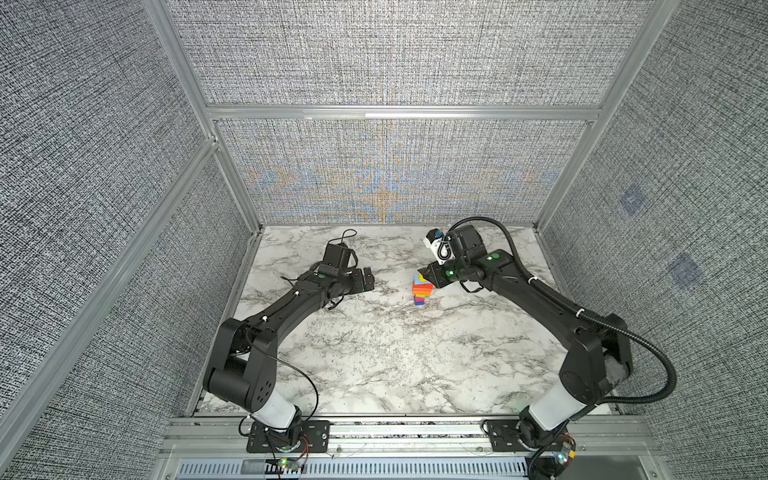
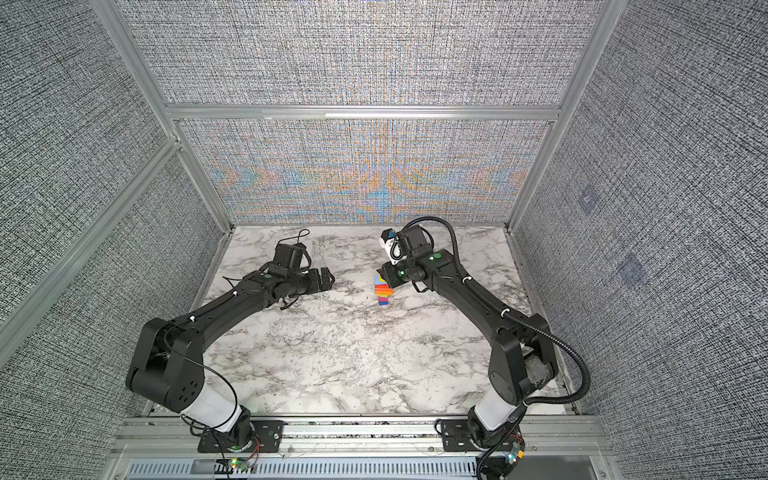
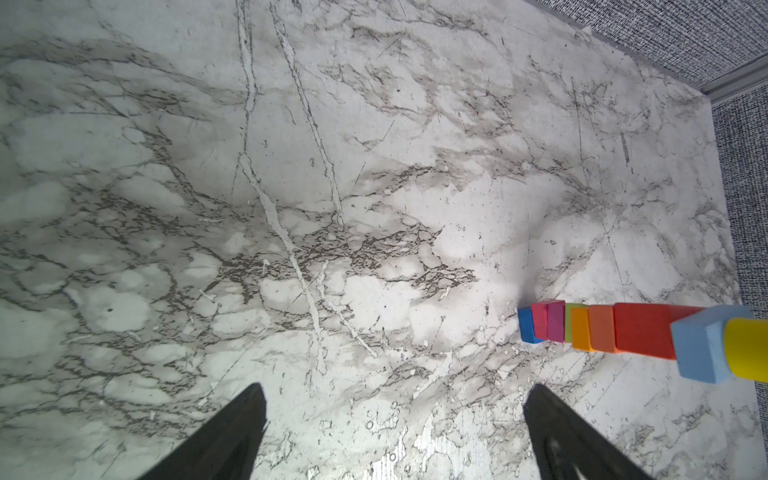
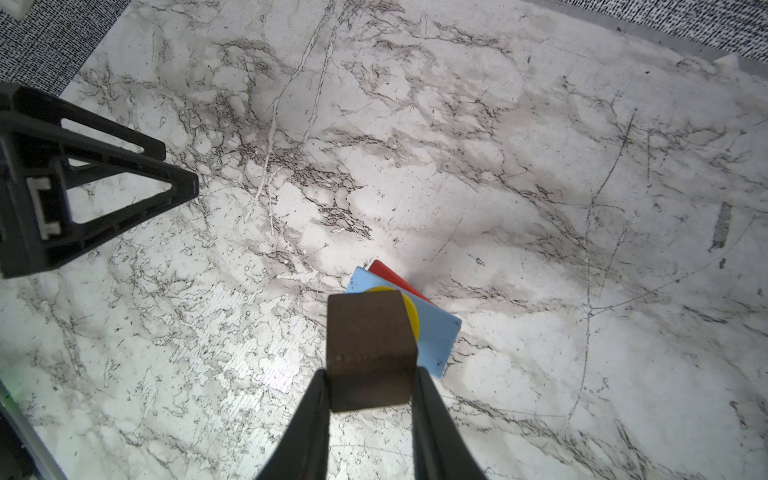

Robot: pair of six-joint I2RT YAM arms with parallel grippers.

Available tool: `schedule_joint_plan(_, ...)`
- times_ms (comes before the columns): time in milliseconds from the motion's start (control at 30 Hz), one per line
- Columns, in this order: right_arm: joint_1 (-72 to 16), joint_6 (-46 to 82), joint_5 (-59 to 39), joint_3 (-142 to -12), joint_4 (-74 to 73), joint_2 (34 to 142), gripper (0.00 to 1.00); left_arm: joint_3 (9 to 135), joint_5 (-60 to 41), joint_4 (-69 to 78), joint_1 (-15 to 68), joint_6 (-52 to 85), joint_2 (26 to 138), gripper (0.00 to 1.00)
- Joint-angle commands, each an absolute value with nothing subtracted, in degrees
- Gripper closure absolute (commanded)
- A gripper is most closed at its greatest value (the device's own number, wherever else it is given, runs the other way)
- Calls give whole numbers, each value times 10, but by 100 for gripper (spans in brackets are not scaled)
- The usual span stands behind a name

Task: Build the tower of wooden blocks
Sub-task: 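Lower the wedge onto the yellow cylinder with the right gripper, then open the right gripper to release the wedge on the cylinder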

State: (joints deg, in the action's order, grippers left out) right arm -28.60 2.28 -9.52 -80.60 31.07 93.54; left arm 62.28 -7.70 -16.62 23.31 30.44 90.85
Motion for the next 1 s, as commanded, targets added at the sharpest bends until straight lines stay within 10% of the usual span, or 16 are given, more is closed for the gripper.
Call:
schedule_joint_plan(0, -289, 18, -98, -808, 312, 938, 71, 628, -86, -169, 233, 307, 909, 1)
schedule_joint_plan(967, -289, 12, -88, -815, 316, 921, 44, 659, -77, -194, 232, 300, 907, 1)
